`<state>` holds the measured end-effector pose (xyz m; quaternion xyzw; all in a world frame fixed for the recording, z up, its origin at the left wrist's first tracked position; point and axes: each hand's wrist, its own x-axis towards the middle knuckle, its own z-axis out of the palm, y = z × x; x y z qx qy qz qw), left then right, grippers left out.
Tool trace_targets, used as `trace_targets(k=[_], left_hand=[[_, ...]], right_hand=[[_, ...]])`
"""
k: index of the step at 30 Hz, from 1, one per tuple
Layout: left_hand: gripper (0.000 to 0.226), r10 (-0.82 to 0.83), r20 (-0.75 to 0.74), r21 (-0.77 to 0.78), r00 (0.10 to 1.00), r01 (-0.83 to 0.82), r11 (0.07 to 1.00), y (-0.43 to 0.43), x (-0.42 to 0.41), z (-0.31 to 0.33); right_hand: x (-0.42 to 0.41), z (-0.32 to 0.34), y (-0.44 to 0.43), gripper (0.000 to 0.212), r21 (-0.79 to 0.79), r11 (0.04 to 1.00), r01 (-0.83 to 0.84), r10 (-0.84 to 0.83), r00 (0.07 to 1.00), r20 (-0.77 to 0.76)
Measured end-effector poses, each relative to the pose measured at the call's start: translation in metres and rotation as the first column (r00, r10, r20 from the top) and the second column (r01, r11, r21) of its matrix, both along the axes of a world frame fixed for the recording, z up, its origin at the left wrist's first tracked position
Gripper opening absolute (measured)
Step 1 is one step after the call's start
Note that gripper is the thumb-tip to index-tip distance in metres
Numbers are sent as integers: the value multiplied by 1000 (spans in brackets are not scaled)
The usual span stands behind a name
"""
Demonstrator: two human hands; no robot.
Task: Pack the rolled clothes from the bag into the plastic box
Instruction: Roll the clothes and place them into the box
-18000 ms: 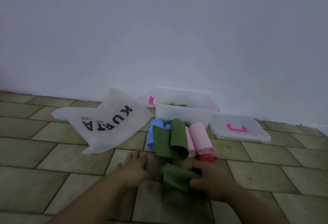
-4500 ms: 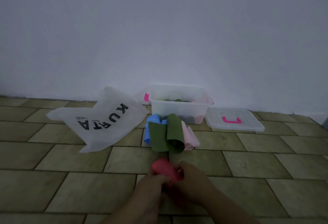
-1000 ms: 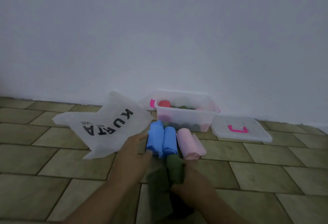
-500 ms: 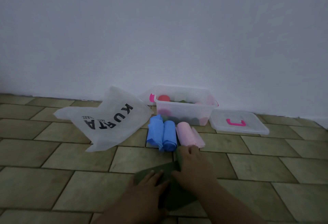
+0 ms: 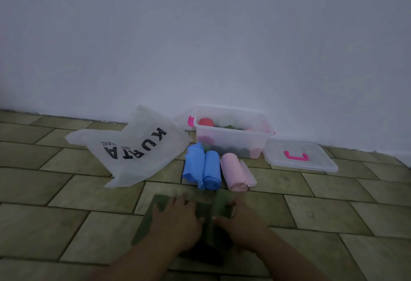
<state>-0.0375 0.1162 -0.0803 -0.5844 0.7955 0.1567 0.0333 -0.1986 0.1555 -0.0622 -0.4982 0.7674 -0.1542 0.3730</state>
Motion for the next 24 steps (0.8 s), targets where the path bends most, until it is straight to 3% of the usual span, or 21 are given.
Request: trace_targets(k=[3,5,7,11,13,18,21,24], left_hand=[[55,25,-76,113,997,-17,993,-5,-7,-8],[58,-1,-72,142,997,12,990,-11,-8,-11],[62,-24,-68,176,997,35,984,-16,-9,-13],[69,-40,-76,203,996,54,978,-24,-7,-17],[72,-37,-66,193,997,49,980,-30,1,-20],[83,-84,118,164,989,64,984,-49,20,-21],[86,-92,130,197,987,65,978,-51,20,-15],[91,-11,141,182,990,-15,983,-46,10,-7]], right_hand=[[-11,6,3,110,-72,976,-205,187,962,-198],[-15,7,0,134,-34,938,-345,322,905,-279],[-10,2,-6,142,6,904,-428,409,859,-307],[-1,-10,-22,132,5,880,-475,441,812,-382],[-4,-13,-25,128,-17,886,-464,426,827,-367],[-26,-19,-4,118,-164,893,-420,354,878,-323],[-31,-23,11,109,-222,864,-452,364,865,-345],[-30,-22,19,113,-192,876,-442,372,874,-314]])
